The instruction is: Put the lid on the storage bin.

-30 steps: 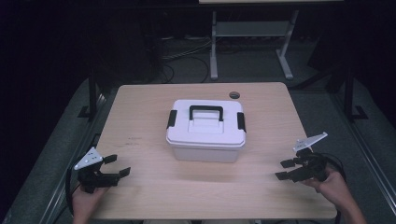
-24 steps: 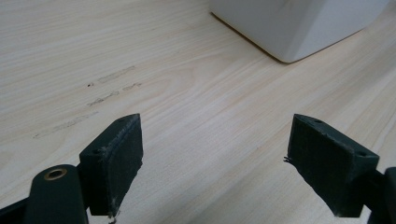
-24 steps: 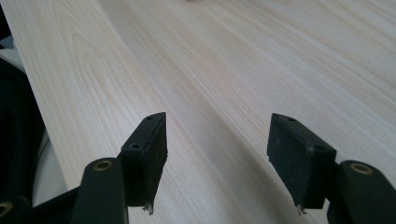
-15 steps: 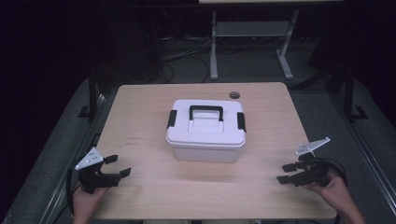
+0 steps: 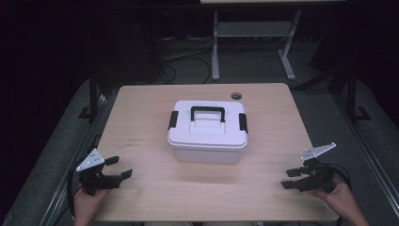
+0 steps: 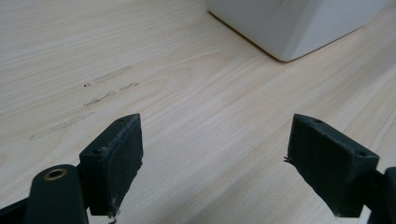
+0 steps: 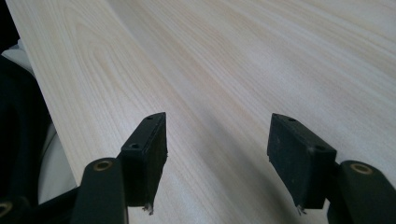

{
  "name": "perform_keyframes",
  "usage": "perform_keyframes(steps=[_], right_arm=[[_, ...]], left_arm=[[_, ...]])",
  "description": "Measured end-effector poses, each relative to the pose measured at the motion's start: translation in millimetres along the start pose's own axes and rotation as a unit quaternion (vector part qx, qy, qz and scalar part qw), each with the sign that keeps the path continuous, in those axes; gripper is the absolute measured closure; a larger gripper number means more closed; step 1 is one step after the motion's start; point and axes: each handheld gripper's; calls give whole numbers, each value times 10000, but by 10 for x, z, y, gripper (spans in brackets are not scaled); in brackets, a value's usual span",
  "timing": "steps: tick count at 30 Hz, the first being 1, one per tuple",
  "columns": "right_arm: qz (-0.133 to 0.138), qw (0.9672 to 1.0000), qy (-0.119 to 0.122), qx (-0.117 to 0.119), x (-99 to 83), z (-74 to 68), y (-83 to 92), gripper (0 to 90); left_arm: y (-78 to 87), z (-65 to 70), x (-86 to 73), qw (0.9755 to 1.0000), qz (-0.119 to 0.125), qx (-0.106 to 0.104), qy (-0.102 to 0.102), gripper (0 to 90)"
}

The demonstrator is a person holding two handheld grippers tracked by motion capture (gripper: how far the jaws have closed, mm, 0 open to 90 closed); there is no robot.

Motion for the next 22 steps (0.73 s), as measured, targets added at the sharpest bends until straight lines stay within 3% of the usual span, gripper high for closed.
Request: perform_keyframes(steps=[11,22], right_arm=[[19,10000,-70,5,-99,8,9,371],[56,10000,39,-21,-132,-67,32,365]], left_arm=[[-9,7,2,10000,-10,0,-11,176],[-15,10,5,10000,-1,-2,-28,176]])
Point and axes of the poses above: each handheld gripper's, and its own axes: y roughly backward along the jaws, x roughly out of its top, z roughly to its right, and after that the axes turned 15 degrees about -y, right-handed
